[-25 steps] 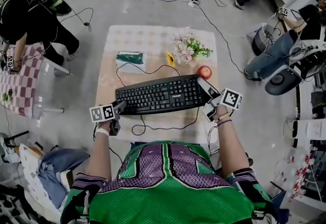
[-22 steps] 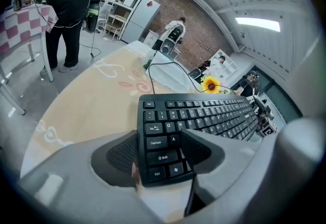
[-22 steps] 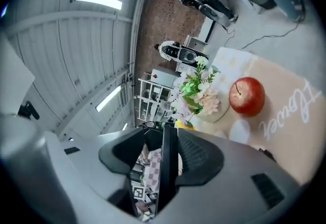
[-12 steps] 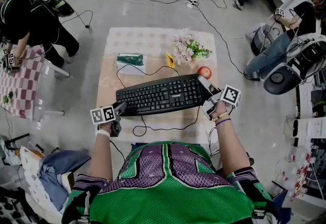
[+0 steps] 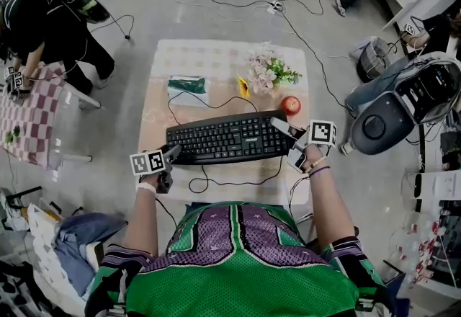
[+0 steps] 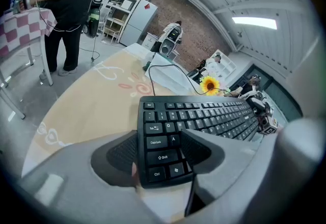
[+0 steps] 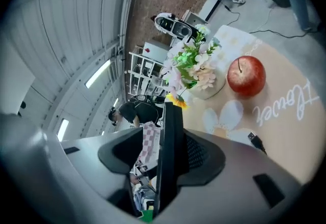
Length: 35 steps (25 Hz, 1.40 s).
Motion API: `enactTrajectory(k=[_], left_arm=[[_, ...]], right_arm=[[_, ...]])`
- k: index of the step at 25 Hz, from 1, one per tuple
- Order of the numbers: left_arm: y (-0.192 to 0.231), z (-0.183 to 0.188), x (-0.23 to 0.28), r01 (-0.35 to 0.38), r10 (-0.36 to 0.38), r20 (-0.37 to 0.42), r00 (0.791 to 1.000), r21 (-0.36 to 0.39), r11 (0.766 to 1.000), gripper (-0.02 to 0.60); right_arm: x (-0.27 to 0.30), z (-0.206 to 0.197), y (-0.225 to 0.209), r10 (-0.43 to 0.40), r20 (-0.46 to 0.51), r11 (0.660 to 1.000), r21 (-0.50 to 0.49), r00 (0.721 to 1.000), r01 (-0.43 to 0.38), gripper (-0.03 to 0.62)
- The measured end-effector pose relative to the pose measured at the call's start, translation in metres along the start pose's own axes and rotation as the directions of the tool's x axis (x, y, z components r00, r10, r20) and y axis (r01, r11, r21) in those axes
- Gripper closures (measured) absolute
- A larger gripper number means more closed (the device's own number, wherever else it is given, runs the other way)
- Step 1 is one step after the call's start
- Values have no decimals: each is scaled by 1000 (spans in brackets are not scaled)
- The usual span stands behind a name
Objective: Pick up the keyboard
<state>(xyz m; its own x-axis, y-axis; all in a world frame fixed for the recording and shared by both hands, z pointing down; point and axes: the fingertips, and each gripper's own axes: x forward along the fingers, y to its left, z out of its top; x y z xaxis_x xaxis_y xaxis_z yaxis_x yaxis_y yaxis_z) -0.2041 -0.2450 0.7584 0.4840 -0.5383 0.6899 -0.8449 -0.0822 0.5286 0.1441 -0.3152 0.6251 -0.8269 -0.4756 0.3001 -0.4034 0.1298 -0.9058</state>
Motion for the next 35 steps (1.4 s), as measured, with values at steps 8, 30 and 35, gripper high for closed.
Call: enactTrajectory(k=[8,30,35], left_arm=[[1,-2,0,-5,5,11,1000,25,1000,314],[2,-4,-6,30,-31,25,999,29,999,314],[1,-1,-12,32,-33,30,999,56,998,314]], right_arm=[[12,-44,-6,40,-264,999,-23,964,-47,380],[7,-78,-7,4,-301,996,-79,953,-29,521],[3,-81,2,8,-269,990,-131,963,-44,523]])
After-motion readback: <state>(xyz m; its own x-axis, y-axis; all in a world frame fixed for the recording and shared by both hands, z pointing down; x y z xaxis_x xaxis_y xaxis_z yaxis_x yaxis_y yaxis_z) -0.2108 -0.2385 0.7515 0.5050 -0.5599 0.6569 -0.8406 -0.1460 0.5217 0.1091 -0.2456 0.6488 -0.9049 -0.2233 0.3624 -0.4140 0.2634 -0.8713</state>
